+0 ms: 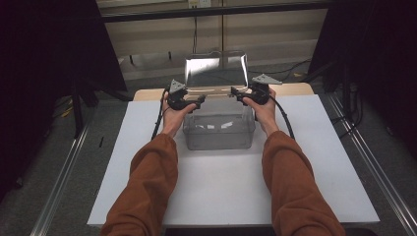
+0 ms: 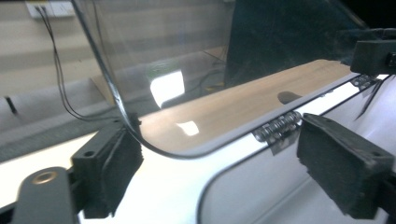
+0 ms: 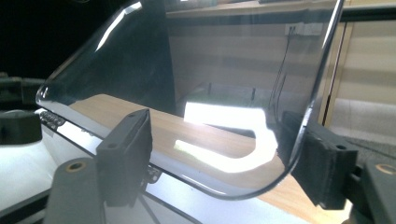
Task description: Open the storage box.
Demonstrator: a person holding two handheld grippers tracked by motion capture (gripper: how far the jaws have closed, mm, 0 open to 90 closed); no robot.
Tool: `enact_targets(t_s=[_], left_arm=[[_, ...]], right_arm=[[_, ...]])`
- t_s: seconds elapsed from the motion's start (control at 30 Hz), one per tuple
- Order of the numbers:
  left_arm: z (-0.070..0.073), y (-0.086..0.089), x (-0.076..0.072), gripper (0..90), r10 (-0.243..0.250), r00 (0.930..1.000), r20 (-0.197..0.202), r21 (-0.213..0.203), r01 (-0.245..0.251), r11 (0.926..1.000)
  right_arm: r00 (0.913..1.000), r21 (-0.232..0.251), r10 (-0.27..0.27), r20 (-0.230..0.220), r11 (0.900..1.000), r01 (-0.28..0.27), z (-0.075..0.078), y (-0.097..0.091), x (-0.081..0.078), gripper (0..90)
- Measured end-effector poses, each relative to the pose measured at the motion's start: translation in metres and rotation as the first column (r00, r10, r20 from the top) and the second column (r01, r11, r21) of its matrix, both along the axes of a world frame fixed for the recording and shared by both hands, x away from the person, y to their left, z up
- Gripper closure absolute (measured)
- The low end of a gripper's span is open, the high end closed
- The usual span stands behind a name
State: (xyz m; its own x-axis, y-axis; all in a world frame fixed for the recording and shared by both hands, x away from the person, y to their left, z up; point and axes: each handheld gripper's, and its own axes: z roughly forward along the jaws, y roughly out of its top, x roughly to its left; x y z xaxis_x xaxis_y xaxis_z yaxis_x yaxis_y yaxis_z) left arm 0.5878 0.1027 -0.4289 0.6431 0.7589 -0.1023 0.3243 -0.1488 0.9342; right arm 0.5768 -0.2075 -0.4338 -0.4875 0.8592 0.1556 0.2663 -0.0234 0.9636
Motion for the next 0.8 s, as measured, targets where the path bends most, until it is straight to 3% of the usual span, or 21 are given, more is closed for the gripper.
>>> enact_targets(t_s=[0.33, 0.57, 0.8], left_arm=[[-0.0027, -0.0013, 0.0000, 15.4, -0.022, 0.9996, -0.018, 0.017, 0.022, 0.9996], [-0.0039, -0.0013, 0.0003, 15.5, -0.028, 0.9989, -0.037, -0.007, 0.028, 0.9996], [-0.0046, -0.0015, -0.0003, 16.1, -0.043, 0.9980, -0.046, 0.007, 0.043, 0.9990]], right_arm=[[0.9993, 0.028, -0.018, -0.033, 0.9994, 0.019, -0.0013, -0.0005, 0.0010, 23.8], [0.9983, 0.042, -0.025, -0.052, 0.9987, 0.027, -0.0015, -0.0006, 0.0016, 22.9], [0.9968, 0.069, -0.034, -0.072, 0.9968, 0.039, -0.0027, -0.0004, 0.0021, 22.7]])
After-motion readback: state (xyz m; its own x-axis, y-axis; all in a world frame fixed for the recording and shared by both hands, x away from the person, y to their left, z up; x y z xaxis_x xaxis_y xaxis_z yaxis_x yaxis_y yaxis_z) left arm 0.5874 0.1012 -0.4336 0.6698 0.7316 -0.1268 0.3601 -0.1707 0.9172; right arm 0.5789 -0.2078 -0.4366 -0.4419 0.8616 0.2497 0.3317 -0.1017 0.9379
